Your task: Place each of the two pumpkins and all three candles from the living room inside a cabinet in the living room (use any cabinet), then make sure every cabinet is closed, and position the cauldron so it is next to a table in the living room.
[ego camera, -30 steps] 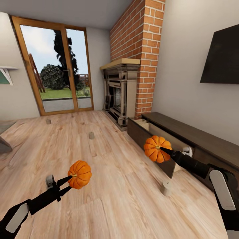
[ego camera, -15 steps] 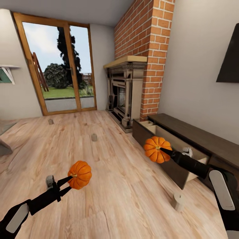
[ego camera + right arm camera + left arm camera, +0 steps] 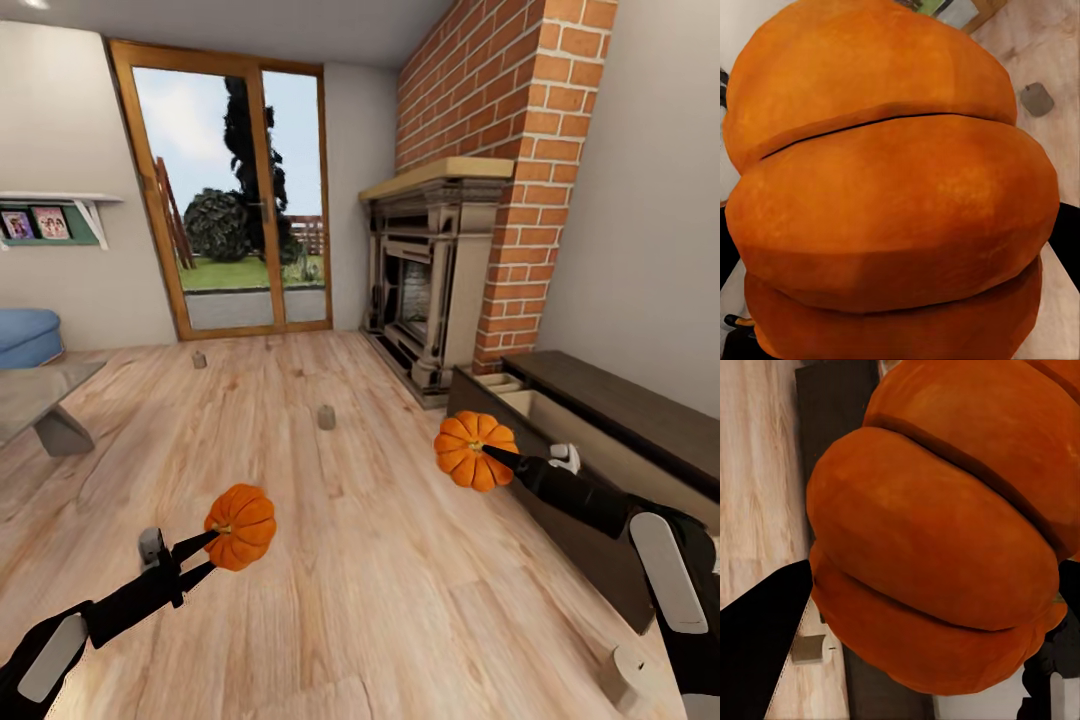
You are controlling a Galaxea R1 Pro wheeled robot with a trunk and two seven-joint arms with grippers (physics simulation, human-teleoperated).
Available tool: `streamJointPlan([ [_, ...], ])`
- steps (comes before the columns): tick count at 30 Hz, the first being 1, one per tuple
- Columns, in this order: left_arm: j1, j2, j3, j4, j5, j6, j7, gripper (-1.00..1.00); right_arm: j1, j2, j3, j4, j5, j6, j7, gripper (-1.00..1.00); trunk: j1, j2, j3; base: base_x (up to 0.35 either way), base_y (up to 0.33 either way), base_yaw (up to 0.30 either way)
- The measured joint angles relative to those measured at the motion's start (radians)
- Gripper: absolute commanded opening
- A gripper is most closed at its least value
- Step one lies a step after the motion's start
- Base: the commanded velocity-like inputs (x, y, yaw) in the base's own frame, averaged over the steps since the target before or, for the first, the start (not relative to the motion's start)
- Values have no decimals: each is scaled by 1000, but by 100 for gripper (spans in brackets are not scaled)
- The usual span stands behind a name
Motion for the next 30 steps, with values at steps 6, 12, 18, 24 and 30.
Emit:
streamJointPlan([
  [6, 0, 0, 0, 1, 0, 0, 0, -100, 0, 0, 0, -1, 0, 0, 0, -100, 0, 0, -1, 287, 198, 29],
  [12, 0, 0, 0, 0, 0, 0, 0, -100, 0, 1, 0, -2, 0, 0, 1, -100, 0, 0, -1, 287, 198, 1],
  [18, 0, 0, 0, 0, 0, 0, 0, -100, 0, 1, 0, -2, 0, 0, 1, -100, 0, 0, -1, 287, 198, 0],
  [24, 0, -1, 0, 0, 0, 0, 0, -100, 0, 1, 0, -1, 0, 0, 1, -100, 0, 0, -1, 293, 184, 0],
  [30, 0, 0, 0, 1, 0, 0, -1, -100, 0, 1, 0, -2, 1, 0, 1, -100, 0, 0, -1, 328, 40, 0],
])
